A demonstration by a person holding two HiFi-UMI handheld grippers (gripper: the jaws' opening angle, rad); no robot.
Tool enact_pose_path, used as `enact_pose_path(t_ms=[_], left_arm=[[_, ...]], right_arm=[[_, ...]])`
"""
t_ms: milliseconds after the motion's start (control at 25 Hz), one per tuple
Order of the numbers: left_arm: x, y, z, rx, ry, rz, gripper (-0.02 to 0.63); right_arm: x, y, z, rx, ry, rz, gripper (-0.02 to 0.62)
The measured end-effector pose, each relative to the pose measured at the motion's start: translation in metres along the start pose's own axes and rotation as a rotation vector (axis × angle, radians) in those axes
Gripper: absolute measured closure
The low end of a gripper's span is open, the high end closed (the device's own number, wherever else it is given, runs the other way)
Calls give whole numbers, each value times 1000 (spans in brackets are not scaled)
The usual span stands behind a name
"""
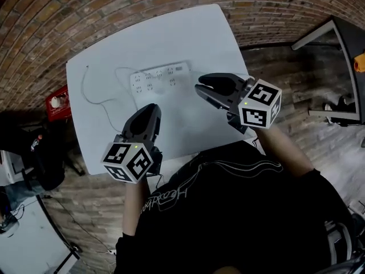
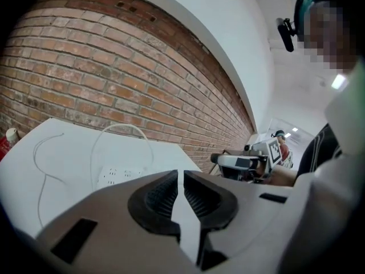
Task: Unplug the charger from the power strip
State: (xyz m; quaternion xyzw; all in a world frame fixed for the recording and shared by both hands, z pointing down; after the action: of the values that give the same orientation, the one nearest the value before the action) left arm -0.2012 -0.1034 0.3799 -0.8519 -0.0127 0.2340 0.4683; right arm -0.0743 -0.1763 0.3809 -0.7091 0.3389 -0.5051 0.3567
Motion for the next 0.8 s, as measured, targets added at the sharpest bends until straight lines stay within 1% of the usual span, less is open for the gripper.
enact_pose_path(t_ms=[40,80,240,360,440,560,680,800], left_arm=[[-3,-3,-3,-7,3,10,595],[-5,-5,-6,-14,5,17,595],[-16,-14,-19,-38,10,34,595],[-27,-20,-26,-54,27,46,595],[-32,-23,-31,-62,36,56,595],[-36,-25,-37,-68,43,55,595],[-39,-27,-41,-76,58,49,594],[-42,-28,-45,-79,79,53,552]], right_arm=[[4,-3,-8,-30,-7,30,510],[9,-6,-15,-58,-13,60,502],[32,-15,-44,-144,-32,168,485],[52,-29,-68,-228,-78,302,472],[63,-42,-82,-281,-102,360,463],[77,-58,-96,-322,-103,354,462],[85,-67,-103,-343,-97,357,445],[88,-72,-110,-354,-83,370,443]])
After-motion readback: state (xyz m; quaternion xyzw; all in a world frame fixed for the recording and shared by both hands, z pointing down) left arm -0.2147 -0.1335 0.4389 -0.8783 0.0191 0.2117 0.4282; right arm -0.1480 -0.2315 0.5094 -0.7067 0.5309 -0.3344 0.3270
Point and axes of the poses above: the fingertips, and each gripper's own axes: z backward along the fingers, x to its right, y out of its top, the point moved 2 cm from there along z, backward along the fingers, and after that the axes turned 2 degrees about -z, right-handed, at the moved point
